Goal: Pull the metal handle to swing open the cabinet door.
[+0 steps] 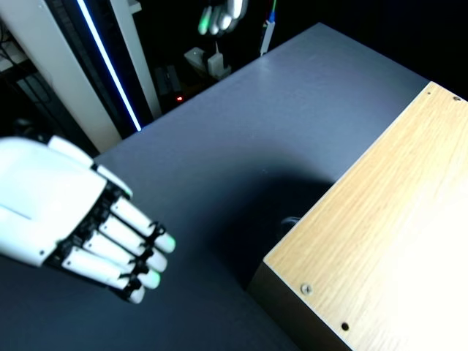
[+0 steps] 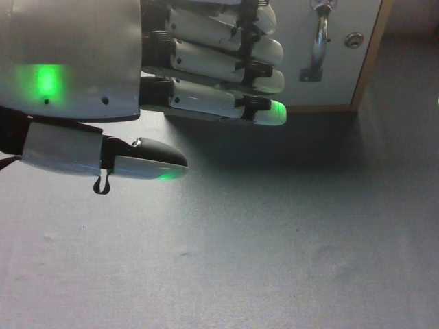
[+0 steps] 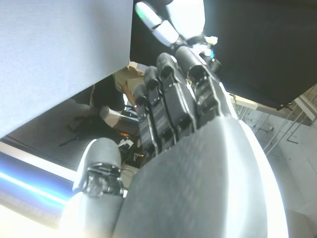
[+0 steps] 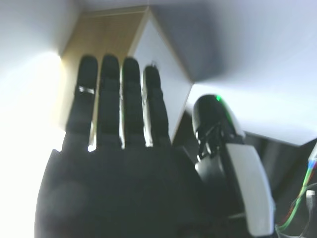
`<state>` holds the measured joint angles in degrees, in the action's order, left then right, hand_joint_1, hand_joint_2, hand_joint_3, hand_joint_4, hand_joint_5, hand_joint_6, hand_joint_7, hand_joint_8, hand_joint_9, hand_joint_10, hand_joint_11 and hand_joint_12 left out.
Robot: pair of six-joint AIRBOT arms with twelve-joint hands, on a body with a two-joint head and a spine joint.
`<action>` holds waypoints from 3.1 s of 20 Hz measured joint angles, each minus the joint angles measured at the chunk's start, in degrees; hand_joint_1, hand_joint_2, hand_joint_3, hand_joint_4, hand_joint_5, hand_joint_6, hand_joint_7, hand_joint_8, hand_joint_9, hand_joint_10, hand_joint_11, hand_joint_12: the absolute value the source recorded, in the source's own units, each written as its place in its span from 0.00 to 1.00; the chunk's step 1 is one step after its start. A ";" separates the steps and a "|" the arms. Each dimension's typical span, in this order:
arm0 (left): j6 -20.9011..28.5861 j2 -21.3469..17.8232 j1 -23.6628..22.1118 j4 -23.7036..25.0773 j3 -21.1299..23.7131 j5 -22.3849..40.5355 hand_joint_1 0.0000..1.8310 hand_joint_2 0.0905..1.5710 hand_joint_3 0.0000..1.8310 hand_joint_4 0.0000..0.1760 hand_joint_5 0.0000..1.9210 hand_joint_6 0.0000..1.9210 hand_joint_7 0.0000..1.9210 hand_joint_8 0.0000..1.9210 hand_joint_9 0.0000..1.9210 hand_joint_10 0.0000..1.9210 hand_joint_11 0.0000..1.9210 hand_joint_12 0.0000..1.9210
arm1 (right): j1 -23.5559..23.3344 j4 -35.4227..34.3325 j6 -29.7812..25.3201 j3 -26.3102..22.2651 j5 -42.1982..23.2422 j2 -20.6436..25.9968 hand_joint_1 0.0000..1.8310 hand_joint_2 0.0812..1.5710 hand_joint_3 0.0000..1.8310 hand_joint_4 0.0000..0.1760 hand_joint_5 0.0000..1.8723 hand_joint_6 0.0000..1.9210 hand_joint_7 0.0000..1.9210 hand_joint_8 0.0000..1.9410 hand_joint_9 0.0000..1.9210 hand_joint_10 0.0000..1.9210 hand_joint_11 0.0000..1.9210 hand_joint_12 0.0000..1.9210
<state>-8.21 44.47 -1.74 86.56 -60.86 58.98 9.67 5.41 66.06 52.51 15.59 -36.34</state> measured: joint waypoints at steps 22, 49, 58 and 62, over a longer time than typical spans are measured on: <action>0.00 0.00 0.00 0.00 -0.02 -0.02 0.00 1.00 0.02 0.00 0.22 0.00 0.23 0.00 0.21 0.00 0.02 0.42 | 4.92 -8.44 -31.30 6.91 -7.91 -8.11 0.00 1.00 0.04 0.00 0.19 0.00 0.19 0.00 0.19 0.00 0.00 0.47; 0.00 0.00 0.00 -0.02 -0.02 -0.02 0.00 1.00 0.02 0.00 0.22 0.00 0.23 0.00 0.21 0.00 0.02 0.42 | 12.81 -24.00 -59.84 13.99 -22.25 -16.55 0.00 1.00 0.03 0.00 0.19 0.00 0.19 0.00 0.18 0.00 0.00 0.46; 0.00 0.00 0.00 -0.02 0.00 -0.02 0.00 1.00 0.02 0.00 0.22 0.00 0.23 0.00 0.21 0.00 0.02 0.42 | 13.05 -26.82 -60.04 15.56 -24.41 -18.34 0.00 1.00 0.03 0.00 0.19 0.00 0.19 0.00 0.18 0.00 0.00 0.46; 0.00 0.00 0.00 0.00 0.00 -0.02 0.00 1.00 0.02 0.00 0.21 0.00 0.23 0.00 0.21 0.00 0.02 0.42 | 14.10 -26.80 -60.24 16.22 -24.50 -19.76 0.00 1.00 0.03 0.00 0.19 0.00 0.19 0.00 0.18 0.00 0.00 0.45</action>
<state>-8.21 44.47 -1.74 86.56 -60.86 58.96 23.77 -21.39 5.82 68.73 -8.91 -56.10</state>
